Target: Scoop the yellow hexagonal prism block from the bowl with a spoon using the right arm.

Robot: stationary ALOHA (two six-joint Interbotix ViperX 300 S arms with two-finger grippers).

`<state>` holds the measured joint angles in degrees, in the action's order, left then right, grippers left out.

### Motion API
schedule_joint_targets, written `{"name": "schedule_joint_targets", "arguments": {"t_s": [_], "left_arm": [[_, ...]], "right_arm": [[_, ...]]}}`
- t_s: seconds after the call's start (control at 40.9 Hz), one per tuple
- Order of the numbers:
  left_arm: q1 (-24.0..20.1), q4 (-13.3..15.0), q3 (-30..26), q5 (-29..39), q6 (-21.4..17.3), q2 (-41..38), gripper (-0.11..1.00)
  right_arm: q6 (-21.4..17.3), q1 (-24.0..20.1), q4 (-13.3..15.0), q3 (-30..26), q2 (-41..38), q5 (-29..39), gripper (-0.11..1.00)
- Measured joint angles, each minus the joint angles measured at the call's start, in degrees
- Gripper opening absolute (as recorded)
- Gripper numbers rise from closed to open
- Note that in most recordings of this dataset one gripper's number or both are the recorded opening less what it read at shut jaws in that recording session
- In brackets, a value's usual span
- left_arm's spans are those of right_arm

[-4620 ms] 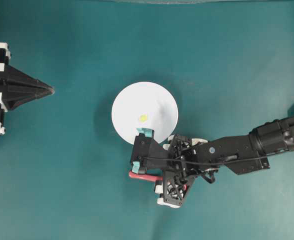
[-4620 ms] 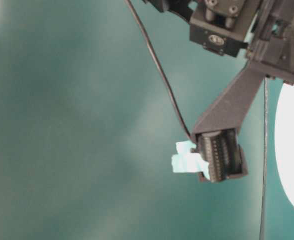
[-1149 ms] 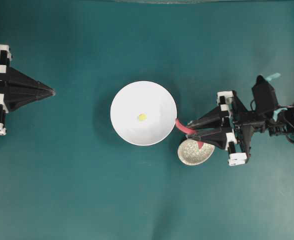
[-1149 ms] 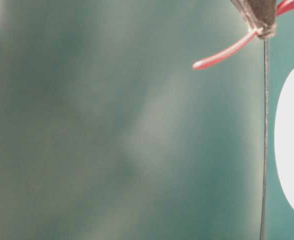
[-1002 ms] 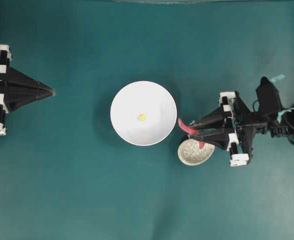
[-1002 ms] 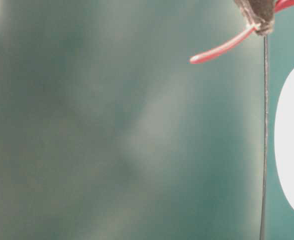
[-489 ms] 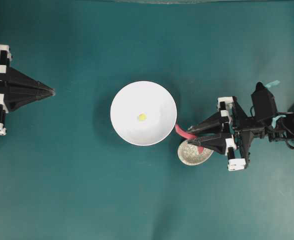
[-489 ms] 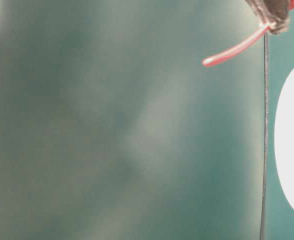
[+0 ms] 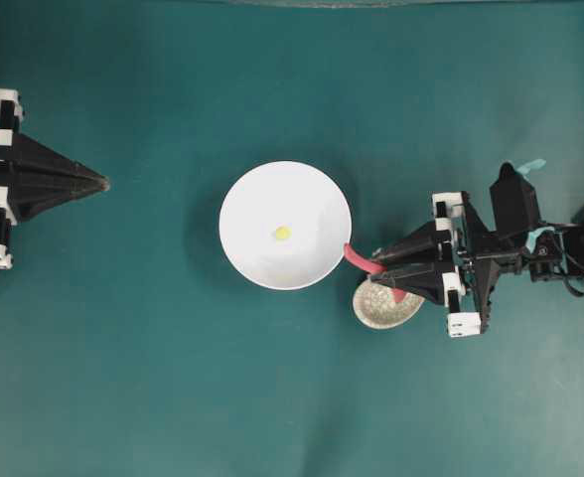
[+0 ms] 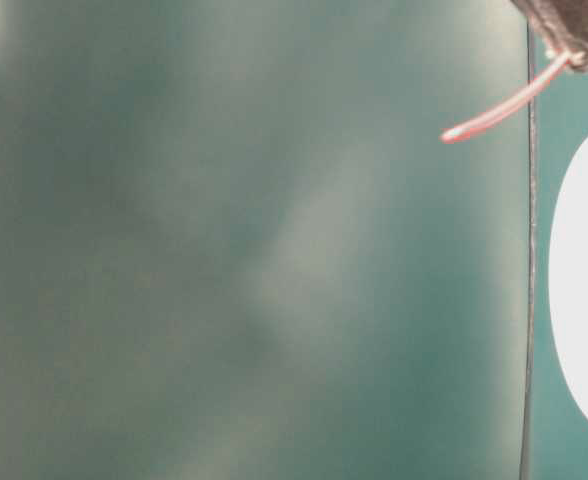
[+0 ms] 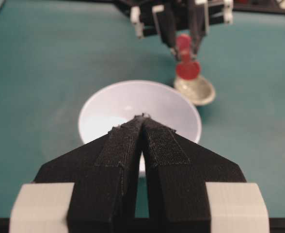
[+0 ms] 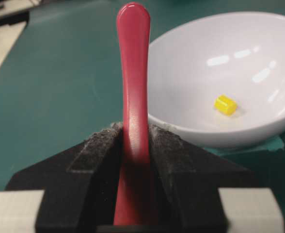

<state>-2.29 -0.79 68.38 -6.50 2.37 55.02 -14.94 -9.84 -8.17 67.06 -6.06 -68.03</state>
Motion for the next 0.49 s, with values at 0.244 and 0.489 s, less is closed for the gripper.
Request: {"name": "schedule_joint_targets", "arguments": {"t_s": [0.244,0.489], "left_arm": [[0.00,0.09,0.00,0.00,-0.09,0.00,-0.01],[0.00,0.09,0.09,0.00,-0.09,0.00,-0.01]], "right_arm": [[-0.09,-0.62,-0.09,-0.18,0.00,1.67,0.36],[-0.26,-0.70,-0.18,-0.35,0.00,3.60,0.37]]}}
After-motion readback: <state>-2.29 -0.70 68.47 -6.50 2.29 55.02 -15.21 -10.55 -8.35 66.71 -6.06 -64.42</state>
